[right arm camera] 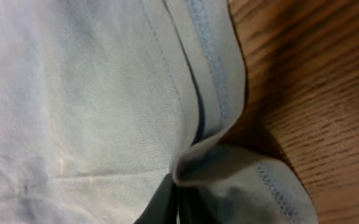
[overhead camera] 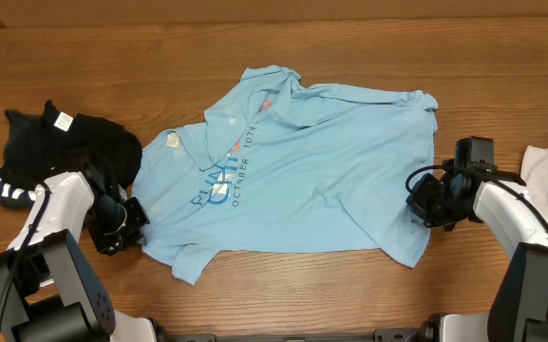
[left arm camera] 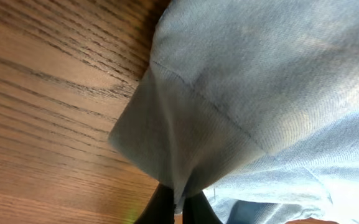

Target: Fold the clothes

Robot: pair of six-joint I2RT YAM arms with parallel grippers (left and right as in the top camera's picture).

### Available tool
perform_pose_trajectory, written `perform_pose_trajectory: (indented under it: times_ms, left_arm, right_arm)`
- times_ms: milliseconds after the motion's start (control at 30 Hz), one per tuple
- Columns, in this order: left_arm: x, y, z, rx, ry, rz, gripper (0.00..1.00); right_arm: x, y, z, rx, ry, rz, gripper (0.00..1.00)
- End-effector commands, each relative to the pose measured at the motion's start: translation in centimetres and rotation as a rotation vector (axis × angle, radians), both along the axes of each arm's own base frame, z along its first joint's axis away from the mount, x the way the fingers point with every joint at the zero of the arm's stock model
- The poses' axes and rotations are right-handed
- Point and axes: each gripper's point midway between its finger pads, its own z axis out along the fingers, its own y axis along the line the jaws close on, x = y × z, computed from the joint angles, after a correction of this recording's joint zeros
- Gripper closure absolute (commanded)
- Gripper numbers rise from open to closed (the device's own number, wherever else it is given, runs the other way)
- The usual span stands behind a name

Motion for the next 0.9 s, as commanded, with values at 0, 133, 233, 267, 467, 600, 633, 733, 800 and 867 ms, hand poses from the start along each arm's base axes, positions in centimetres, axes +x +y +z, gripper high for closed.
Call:
perform_pose_trajectory:
  times_ms: [0, 133, 233, 267, 467, 600, 633, 733, 800, 867]
  left_arm:
    - [0.4, 0.7, 0.5, 0.027, -0.025, -0.024, 0.96]
    - [0.4, 1.2, 0.8, 0.05, -0.016, -0.027, 0.96]
    - [0.9, 1.8, 1.7, 0.075, -0.019, -0.032, 0.96]
    - [1.1, 1.9, 1.9, 0.077, -0.024, -0.032, 0.96]
    - [1.8, 2.1, 2.6, 0.086, -0.039, -0.033, 0.96]
    - [1.6, 2.2, 2.6, 0.092, -0.033, -0.038, 0.96]
    - [1.5, 2.3, 2.6, 0.094, -0.029, -0.046, 0.96]
    - [1.6, 2.4, 2.6, 0.1, -0.031, -0.046, 0.96]
    - [1.5, 2.4, 2.6, 0.099, -0.028, -0.046, 0.96]
    - [1.5, 2.4, 2.6, 0.098, -0.026, -0.047, 0.96]
  right_arm:
    - [2.4, -1.2, 2.5, -0.026, -0.073, 0.013, 0.96]
    - [4.8, -5.4, 5.7, -0.058, -0.143, -0.094, 0.96]
    - [5.7, -6.8, 6.5, -0.048, -0.195, -0.131, 0.96]
    - [6.2, -7.0, 6.7, -0.055, -0.219, -0.127, 0.96]
    - [8.5, -7.7, 7.7, -0.083, -0.325, -0.125, 0.71]
    - [8.0, -6.9, 7.6, -0.037, -0.303, -0.115, 0.76]
    - [5.7, -4.7, 6.6, 0.032, -0.204, -0.072, 0.67]
    - [3.4, -0.5, 4.1, 0.051, -0.133, 0.079, 0.61]
    - [2.9, 1.7, 2.6, 0.046, -0.138, 0.152, 0.61]
    - [3.3, 1.9, 1.8, 0.012, -0.168, 0.163, 0.6]
